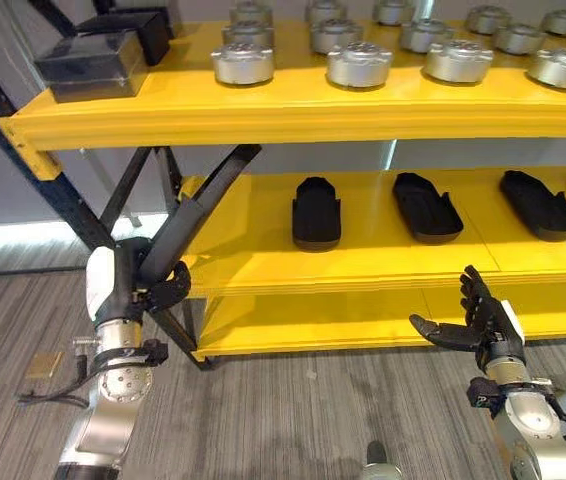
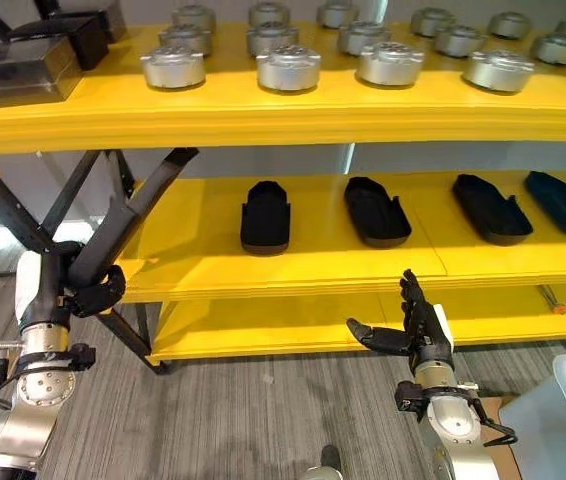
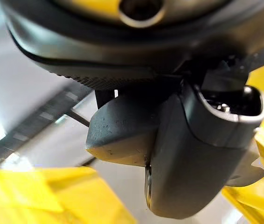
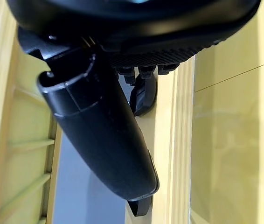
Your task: Move parts from the plastic box to the shelf.
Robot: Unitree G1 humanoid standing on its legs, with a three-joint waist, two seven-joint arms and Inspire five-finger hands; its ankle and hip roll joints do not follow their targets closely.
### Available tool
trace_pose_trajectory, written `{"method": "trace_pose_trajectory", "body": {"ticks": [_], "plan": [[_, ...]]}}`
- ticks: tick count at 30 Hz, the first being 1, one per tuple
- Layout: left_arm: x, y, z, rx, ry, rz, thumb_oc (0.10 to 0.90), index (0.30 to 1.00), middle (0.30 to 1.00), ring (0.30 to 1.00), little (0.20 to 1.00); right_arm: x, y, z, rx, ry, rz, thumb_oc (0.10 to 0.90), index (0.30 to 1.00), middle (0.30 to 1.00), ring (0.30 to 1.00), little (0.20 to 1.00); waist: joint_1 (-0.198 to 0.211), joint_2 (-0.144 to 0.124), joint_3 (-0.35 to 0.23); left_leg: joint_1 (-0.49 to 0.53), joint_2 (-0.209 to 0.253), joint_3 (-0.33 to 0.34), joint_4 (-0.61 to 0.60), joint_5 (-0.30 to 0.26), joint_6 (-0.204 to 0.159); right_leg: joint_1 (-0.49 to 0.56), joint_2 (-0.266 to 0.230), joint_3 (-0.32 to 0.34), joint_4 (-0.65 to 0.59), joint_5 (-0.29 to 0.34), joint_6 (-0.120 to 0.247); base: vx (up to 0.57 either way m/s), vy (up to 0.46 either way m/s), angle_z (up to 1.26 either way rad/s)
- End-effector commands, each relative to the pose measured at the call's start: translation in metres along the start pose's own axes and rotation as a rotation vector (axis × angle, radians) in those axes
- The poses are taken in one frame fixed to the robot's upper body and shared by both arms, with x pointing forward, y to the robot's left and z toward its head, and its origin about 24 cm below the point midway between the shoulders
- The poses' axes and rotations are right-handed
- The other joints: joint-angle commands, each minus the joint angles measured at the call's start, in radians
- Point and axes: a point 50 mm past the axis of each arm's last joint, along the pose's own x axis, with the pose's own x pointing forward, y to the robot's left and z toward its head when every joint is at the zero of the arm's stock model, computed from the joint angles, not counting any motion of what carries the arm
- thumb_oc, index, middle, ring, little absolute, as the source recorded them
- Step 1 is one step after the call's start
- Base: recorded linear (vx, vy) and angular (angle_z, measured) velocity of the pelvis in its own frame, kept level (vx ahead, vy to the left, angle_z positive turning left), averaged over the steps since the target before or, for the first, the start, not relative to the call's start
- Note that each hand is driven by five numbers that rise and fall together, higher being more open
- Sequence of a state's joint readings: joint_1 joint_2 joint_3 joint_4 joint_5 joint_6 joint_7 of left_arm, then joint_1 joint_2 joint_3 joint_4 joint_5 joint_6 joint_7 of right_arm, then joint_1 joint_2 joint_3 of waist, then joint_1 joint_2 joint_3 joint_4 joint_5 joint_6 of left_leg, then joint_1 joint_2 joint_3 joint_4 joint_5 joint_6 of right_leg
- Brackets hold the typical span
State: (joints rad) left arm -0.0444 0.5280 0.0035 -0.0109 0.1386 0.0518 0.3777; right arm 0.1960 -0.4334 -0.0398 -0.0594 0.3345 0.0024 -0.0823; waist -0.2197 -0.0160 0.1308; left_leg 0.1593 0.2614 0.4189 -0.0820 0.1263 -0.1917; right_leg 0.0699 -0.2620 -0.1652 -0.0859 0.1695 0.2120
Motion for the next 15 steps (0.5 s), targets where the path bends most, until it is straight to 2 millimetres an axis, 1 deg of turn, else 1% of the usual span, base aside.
{"method": "trace_pose_trajectory", "body": {"ticks": [1, 2, 5, 6, 8, 9, 10, 11, 12, 15], "plan": [[0.039, 0.006, 0.038, -0.338, -0.014, -0.023, 0.4, 0.3, 0.3, 0.3, 0.3, 0.018, -0.002, 0.052, -0.045, -0.25, 0.025, 0.9, 1.0, 1.0, 1.0, 1.0, -0.008, 0.021, -0.028, 0.034, -0.008, 0.032, -0.005, -0.084, 0.052, 0.007, 0.032, -0.043, -0.001, -0.079, -0.001, 0.04, -0.036, -0.3], [0.037, -0.004, 0.035, -0.406, 0.044, -0.035, 0.4, 0.3, 0.3, 0.3, 0.3, 0.019, -0.001, 0.052, -0.043, -0.248, 0.034, 0.9, 1.0, 1.0, 1.0, 1.0, -0.013, 0.024, -0.025, 0.035, -0.008, 0.036, -0.005, -0.083, 0.051, 0.005, 0.033, -0.04, -0.001, -0.08, -0.001, 0.06, -0.036, -0.24], [0.04, -0.016, 0.024, -0.499, 0.138, -0.031, 0.4, 0.3, 0.3, 0.3, 0.3, 0.02, 0.001, 0.051, -0.032, -0.235, 0.051, 0.9, 1.0, 1.0, 1.0, 1.0, -0.031, 0.033, -0.023, 0.037, -0.008, 0.051, -0.005, -0.081, 0.05, -0.004, 0.037, -0.024, -0.001, -0.079, -0.001, 0.05, -0.012, -0.16], [0.042, -0.017, 0.022, -0.506, 0.149, -0.025, 0.4, 0.3, 0.3, 0.3, 0.3, 0.02, 0.002, 0.051, -0.045, -0.238, 0.052, 0.9, 1.0, 1.0, 1.0, 1.0, -0.037, 0.036, -0.022, 0.038, -0.008, 0.055, -0.005, -0.081, 0.05, -0.007, 0.038, -0.019, -0.001, -0.078, -0.002, 0.04, 0.006, -0.34], [0.052, -0.024, 0.022, -0.519, 0.179, -0.019, 0.4, 0.3, 0.3, 0.3, 0.3, 0.023, 0.002, 0.057, -0.067, -0.277, 0.056, 0.9, 1.0, 1.0, 1.0, 1.0, -0.06, 0.049, -0.01, 0.036, -0.012, 0.073, -0.005, -0.079, 0.05, -0.03, 0.037, 0.001, -0.001, -0.071, -0.002, 0.02, 0.079, -0.46], [0.064, -0.024, 0.019, -0.441, 0.191, 0.009, 0.4, 0.3, 0.3, 0.3, 0.3, 0.025, 0.003, 0.063, -0.079, -0.316, 0.093, 0.9, 1.0, 1.0, 1.0, 1.0, -0.085, 0.065, 0.001, 0.041, -0.021, 0.094, -0.005, -0.082, 0.051, -0.042, 0.034, 0.017, -0.001, -0.067, -0.002, 0.07, 0.141, -0.31], [0.068, -0.024, 0.017, -0.43, 0.208, 0.026, 0.4, 0.3, 0.3, 0.3, 0.3, 0.024, 0.004, 0.065, -0.079, -0.321, 0.115, 0.9, 1.0, 1.0, 1.0, 1.0, -0.096, 0.07, 0.005, 0.044, -0.026, 0.101, -0.005, -0.085, 0.052, -0.045, 0.033, 0.022, -0.001, -0.066, -0.001, 0.18, 0.168, -0.26], [0.071, -0.023, 0.015, -0.428, 0.227, 0.041, 0.4, 0.3, 0.3, 0.3, 0.3, 0.024, 0.003, 0.066, -0.089, -0.323, 0.131, 0.9, 1.0, 1.0, 1.0, 1.0, -0.103, 0.078, 0.005, 0.054, -0.033, 0.09, -0.005, -0.106, 0.046, -0.041, 0.028, 0.03, -0.001, -0.08, 0.007, 0.17, 0.207, -0.37], [0.08, -0.023, 0.009, -0.458, 0.29, 0.094, 0.4, 0.3, 0.3, 0.3, 0.3, 0.024, 0.003, 0.07, -0.129, -0.328, 0.163, 0.9, 1.0, 1.0, 1.0, 1.0, -0.13, 0.094, 0.019, 0.053, -0.046, 0.096, -0.005, -0.108, 0.045, -0.056, 0.02, 0.045, -0.001, -0.078, 0.009, 0.14, 0.225, -0.26], [0.088, -0.025, 0.008, -0.49, 0.34, 0.15, 0.4, 0.3, 0.3, 0.3, 0.3, 0.026, 0.002, 0.075, -0.158, -0.342, 0.184, 0.9, 1.0, 1.0, 1.0, 1.0, -0.149, 0.11, 0.039, 0.04, -0.058, 0.1, -0.004, -0.106, 0.043, -0.083, 0.012, 0.059, 0.0, -0.075, 0.008, 0.02, 0.132, -0.04]]}}
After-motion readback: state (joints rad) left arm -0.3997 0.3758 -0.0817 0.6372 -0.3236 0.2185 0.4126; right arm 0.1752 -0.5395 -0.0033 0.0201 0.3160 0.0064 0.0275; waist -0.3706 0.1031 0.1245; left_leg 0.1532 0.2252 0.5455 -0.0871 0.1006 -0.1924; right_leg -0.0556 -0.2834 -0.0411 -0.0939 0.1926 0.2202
